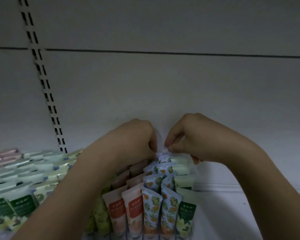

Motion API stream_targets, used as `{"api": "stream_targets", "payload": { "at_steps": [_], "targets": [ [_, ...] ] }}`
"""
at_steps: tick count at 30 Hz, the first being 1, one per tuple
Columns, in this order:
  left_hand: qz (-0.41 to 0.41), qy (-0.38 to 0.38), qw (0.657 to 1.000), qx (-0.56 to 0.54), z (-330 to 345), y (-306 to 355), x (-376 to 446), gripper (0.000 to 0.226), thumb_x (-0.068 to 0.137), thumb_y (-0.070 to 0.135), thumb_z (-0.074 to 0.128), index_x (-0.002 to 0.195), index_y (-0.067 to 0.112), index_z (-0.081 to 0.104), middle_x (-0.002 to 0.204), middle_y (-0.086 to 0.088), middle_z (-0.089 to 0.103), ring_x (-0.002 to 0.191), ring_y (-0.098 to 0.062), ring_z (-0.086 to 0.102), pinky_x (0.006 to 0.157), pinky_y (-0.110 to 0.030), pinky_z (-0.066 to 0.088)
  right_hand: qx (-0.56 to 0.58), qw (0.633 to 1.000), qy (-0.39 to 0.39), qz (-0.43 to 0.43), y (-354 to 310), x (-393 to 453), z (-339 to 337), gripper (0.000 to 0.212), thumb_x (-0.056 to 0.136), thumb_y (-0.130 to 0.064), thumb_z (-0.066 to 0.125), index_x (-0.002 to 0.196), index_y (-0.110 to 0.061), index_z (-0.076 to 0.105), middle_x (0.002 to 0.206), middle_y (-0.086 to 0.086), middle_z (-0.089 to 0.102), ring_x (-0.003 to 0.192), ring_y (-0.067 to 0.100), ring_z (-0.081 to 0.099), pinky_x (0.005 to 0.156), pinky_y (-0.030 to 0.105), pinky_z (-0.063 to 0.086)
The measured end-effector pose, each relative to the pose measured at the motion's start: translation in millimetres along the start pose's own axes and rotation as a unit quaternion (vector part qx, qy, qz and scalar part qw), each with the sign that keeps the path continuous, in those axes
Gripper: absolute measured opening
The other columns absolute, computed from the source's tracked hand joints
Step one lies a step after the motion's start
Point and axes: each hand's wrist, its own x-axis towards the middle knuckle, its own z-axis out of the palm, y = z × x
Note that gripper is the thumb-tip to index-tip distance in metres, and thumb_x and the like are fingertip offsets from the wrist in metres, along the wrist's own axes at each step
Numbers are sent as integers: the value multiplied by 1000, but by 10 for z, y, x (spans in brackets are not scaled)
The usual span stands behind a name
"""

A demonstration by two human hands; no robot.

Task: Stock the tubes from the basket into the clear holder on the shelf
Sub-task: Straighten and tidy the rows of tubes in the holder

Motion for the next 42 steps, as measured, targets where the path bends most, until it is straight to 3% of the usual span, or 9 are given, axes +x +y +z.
{"api": "stream_targets", "payload": {
  "at_steps": [5, 8, 12, 16, 24, 31, 34, 38, 42],
  "targets": [
    [13, 6, 1000, -1, 53, -31, 47, 13, 79, 30, 75, 89, 23, 77, 76, 21, 65, 67, 4, 58, 71, -19, 52, -46, 999, -11, -14, -62, 69, 136, 4, 83, -19, 74, 82, -19, 77, 70, -8, 70, 34, -3, 52, 41, 9, 43],
    [29, 13, 999, -8, 57, -57, 53, 11, 77, 29, 76, 87, 24, 75, 61, 23, 55, 58, 11, 51, 58, -7, 42, -54, 998, -2, -18, -67, 82, 167, 8, 83, -16, 73, 77, -13, 75, 69, -2, 70, 35, -1, 52, 44, 15, 48],
    [36, 11, 998, -55, 15, -70, 35, 10, 77, 27, 77, 86, 27, 73, 72, 18, 65, 69, 6, 61, 61, -8, 47, -11, 1000, -3, 17, -69, 33, 53, 5, 82, -19, 75, 77, -18, 74, 71, -1, 72, 40, 12, 62, 44, 23, 53],
    [56, 20, 993, -100, -16, -21, 4, 6, 80, 22, 74, 82, 27, 75, 72, 20, 69, 71, 11, 61, 59, -1, 42, -17, 998, -13, 59, 23, -73, -125, 10, 84, -14, 73, 79, -23, 71, 66, -2, 72, 38, 11, 61, 38, 15, 42],
    [49, 31, 998, -28, 21, 20, 18, 6, 81, 27, 71, 82, 28, 77, 77, 15, 72, 71, 0, 64, 76, -28, 55, -50, 993, -81, 69, 21, -12, 11, 16, 85, -9, 71, 78, -24, 71, 62, 4, 72, 46, 11, 66, 46, 15, 48],
    [52, 29, 998, -1, 18, 47, -5, 9, 82, 25, 69, 86, 25, 77, 81, 13, 72, 74, -2, 64, 77, -30, 55, -58, 994, -71, 61, 11, 38, 31, 22, 84, -8, 72, 72, -26, 68, 56, 1, 68, 41, 7, 62, 44, 13, 44],
    [47, 19, 998, -28, -38, 51, -25, 8, 82, 23, 71, 87, 25, 77, 81, 14, 72, 73, 2, 63, 77, -24, 55, -44, 996, -59, 54, -8, 18, 13, 21, 84, -7, 71, 75, -26, 70, 64, 4, 72, 43, 9, 64, 46, 16, 48],
    [49, 30, 997, -52, -155, -4, -85, 6, 77, 23, 75, 76, 29, 76, 66, 22, 68, 66, 10, 61, 56, -2, 43, -5, 1000, -10, -3, -61, -47, -74, 11, 81, -15, 76, 80, -26, 75, 74, -5, 73, 42, 4, 61, 40, 11, 43],
    [40, -18, 998, -33, -152, -11, -128, 7, 75, 37, 77, 78, 31, 76, 64, 25, 66, 65, 13, 59, 51, -1, 39, -1, 998, -49, -26, -137, -61, -54, 8, 81, -18, 76, 79, -27, 77, 74, -12, 72, 43, -4, 57, 38, 8, 37]
  ]
}}
